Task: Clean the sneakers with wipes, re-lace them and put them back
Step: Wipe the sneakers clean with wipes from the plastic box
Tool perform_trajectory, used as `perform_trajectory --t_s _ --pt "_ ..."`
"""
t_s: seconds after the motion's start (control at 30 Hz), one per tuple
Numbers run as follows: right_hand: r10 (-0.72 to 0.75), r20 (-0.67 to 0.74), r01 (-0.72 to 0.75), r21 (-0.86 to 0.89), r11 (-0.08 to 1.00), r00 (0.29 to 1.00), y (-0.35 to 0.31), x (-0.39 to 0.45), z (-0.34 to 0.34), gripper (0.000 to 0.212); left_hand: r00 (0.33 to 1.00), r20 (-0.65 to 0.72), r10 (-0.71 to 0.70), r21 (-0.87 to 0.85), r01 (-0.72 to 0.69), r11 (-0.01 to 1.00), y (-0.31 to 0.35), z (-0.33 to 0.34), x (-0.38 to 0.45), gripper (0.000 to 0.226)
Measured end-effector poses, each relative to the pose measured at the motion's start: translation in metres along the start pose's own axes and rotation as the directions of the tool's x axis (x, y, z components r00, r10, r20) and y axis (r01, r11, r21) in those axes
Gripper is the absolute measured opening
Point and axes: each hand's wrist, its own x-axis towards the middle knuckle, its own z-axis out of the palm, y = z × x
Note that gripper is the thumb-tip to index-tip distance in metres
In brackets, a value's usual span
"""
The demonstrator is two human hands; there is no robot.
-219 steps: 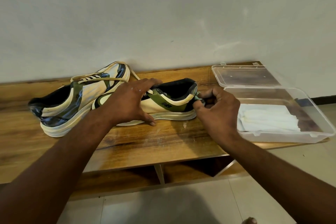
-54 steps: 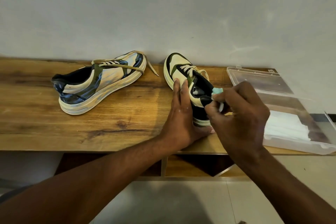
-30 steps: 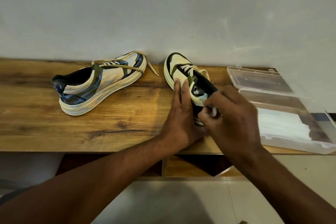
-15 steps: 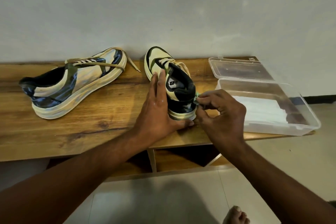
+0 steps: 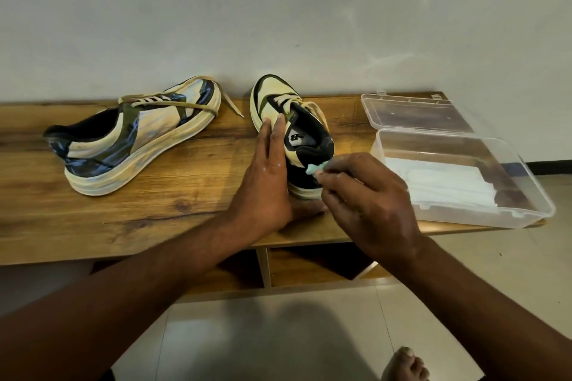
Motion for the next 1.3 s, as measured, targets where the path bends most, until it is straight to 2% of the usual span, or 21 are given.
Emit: perform_trajectory --t_s 0.1,0.17,0.23,0.37,0.4,0.5,0.53,0.6,0.7,0.73,0.8,0.9,0.93,1.07,1.1,1.23,1.3 --pt "-0.010 0.157 0.015 -0.036 0.999 0.987 -0.008 -0.008 0.013 0.015 1.000 -0.016 0.009 0.046 -0.008 0.999 -0.001 0.001 0.000 0.140" --pt "0.011 0.201 -0.005 -0.029 1.000 0.980 -0.008 -0.012 0.018 0.014 1.000 -0.027 0.015 0.063 -0.013 0.998 0.000 0.001 0.000 0.136" --pt "0.009 0.157 -0.006 -0.019 1.000 0.988 -0.006 -0.007 0.013 0.013 1.000 -0.018 0.002 0.054 -0.001 0.999 0.001 0.000 -0.001 0.141" --pt "0.006 -0.060 -0.007 -0.007 1.000 0.998 -0.006 0.008 -0.003 0.014 1.000 0.015 -0.013 -0.007 0.013 1.000 0.002 -0.001 0.000 0.155" --pt "0.008 -0.046 -0.009 -0.006 1.000 0.999 -0.007 0.008 -0.002 0.015 1.000 0.011 -0.012 -0.004 0.012 1.000 0.001 -0.001 0.000 0.154" --pt "0.020 0.164 -0.015 -0.028 0.999 0.986 -0.009 -0.002 0.010 0.020 1.000 -0.022 0.004 0.048 -0.003 0.999 0.000 0.002 0.000 0.144" --pt "0.023 0.192 -0.018 -0.027 0.999 0.981 -0.008 -0.003 0.010 0.020 1.000 -0.025 0.004 0.057 -0.003 0.998 0.000 0.003 0.000 0.142" --pt "0.020 0.128 -0.020 -0.001 1.000 0.992 -0.006 0.001 0.003 0.018 1.000 -0.009 -0.007 0.036 0.008 0.999 0.001 0.002 0.000 0.147" --pt "0.020 -0.103 -0.022 -0.017 1.000 0.995 -0.005 0.014 -0.012 0.012 1.000 0.013 -0.006 -0.015 0.006 1.000 0.003 -0.001 0.000 0.156" --pt "0.034 -0.128 -0.035 -0.007 0.999 0.991 -0.004 0.016 -0.013 0.010 1.000 0.011 -0.004 -0.022 0.004 1.000 0.003 0.000 0.000 0.156" --pt "0.064 -0.043 -0.063 0.030 0.998 0.997 -0.003 0.014 -0.011 0.012 1.000 0.008 -0.015 -0.019 0.015 1.000 0.004 0.000 0.000 0.157" --pt "0.060 0.195 -0.065 0.017 0.998 0.979 -0.004 0.006 -0.003 0.018 1.000 0.007 -0.012 0.007 0.012 1.000 0.004 0.001 0.000 0.156" --pt "0.049 0.210 -0.054 0.018 0.998 0.976 -0.004 0.006 -0.005 0.018 1.000 0.008 -0.011 0.010 0.011 1.000 0.004 0.001 0.000 0.156" --pt "0.068 0.010 -0.068 0.023 0.997 0.998 -0.004 0.014 -0.016 0.014 1.000 0.015 -0.009 -0.002 0.009 1.000 0.004 0.000 0.000 0.157" --pt "0.078 0.010 -0.078 0.023 0.997 0.997 -0.004 0.014 -0.015 0.015 1.000 0.010 -0.007 -0.003 0.007 1.000 0.003 0.000 0.000 0.157" --pt "0.111 0.241 -0.122 0.031 0.992 0.964 -0.008 0.004 -0.003 0.021 1.000 -0.002 -0.002 0.022 0.002 1.000 0.002 0.002 0.000 0.155" --pt "0.164 0.242 -0.183 0.059 0.981 0.956 -0.004 0.005 -0.007 0.019 1.000 0.001 -0.002 0.010 0.002 1.000 0.002 0.001 -0.001 0.155"
